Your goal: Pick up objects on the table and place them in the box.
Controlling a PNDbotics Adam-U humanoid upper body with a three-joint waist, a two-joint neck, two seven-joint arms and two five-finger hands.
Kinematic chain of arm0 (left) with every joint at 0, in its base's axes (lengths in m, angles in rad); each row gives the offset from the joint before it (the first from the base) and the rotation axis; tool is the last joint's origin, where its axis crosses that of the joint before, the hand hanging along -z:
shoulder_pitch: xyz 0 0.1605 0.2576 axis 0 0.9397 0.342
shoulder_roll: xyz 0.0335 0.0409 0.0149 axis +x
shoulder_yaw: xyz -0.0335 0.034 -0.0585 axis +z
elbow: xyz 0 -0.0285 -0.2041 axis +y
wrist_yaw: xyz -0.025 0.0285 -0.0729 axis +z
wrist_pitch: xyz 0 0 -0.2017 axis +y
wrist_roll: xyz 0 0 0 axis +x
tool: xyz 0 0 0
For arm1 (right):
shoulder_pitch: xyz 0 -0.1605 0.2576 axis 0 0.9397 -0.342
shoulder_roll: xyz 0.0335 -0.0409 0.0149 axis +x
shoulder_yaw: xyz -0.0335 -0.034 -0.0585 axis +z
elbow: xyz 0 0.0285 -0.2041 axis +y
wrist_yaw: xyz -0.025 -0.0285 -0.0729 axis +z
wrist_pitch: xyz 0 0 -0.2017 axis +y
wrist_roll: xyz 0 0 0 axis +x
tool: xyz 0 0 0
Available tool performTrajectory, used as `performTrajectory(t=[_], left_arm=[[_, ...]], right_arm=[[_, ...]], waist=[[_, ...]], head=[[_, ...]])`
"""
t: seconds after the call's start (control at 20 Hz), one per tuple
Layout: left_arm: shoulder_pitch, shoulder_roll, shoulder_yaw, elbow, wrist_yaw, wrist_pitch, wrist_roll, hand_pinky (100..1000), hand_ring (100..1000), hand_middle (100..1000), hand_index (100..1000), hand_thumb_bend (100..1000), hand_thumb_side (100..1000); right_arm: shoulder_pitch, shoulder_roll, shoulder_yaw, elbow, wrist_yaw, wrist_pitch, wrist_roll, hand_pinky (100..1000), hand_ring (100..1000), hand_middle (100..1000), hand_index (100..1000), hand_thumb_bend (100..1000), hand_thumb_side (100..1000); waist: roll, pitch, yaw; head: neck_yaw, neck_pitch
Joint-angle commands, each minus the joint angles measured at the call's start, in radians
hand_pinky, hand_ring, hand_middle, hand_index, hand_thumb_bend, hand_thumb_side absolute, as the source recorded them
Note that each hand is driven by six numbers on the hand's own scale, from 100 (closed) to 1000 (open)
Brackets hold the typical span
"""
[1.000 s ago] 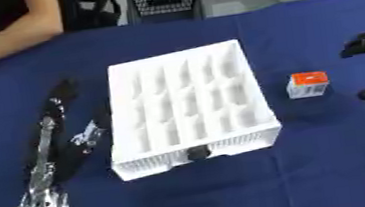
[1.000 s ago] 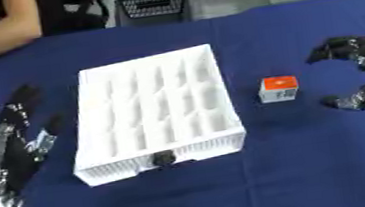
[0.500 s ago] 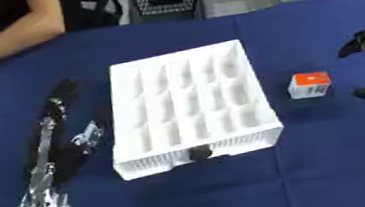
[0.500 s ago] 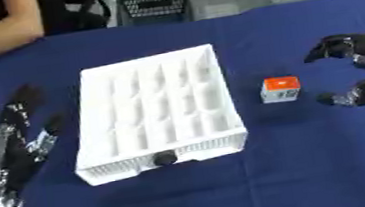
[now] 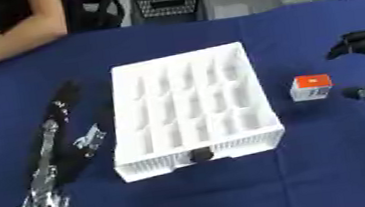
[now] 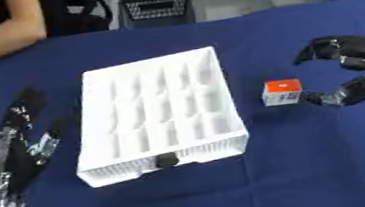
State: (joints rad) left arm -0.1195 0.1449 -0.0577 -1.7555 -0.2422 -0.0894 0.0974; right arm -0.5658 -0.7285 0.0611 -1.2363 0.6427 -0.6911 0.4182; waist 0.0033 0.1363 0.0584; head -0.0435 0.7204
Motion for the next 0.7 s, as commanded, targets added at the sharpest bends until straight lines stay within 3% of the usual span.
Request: performTrajectory(t=[0.05,0.7], left_arm=[[-0.007,0.012,-0.004,-0.014,0.006,-0.002,-0.001,1000,927,907,1000,795,648],[-0.005,0.009,-0.007,-0.015,0.009,-0.003,-0.003,1000,927,907,1000,794,649]], right_arm=[[-0.039,-0.004,-0.002,0.012,0.007,-0.053,0.059,1000,877,811,898,414,695],[-0.126,0.071,-0.01,0.181,0.092,-0.051,0.071,1000,865,809,898,395,712]], waist=[[-0.001,-0.017,0.002],[0.0,-0.016,0.014]], head=[[-0.007,-0.009],[-0.017,-0.008]])
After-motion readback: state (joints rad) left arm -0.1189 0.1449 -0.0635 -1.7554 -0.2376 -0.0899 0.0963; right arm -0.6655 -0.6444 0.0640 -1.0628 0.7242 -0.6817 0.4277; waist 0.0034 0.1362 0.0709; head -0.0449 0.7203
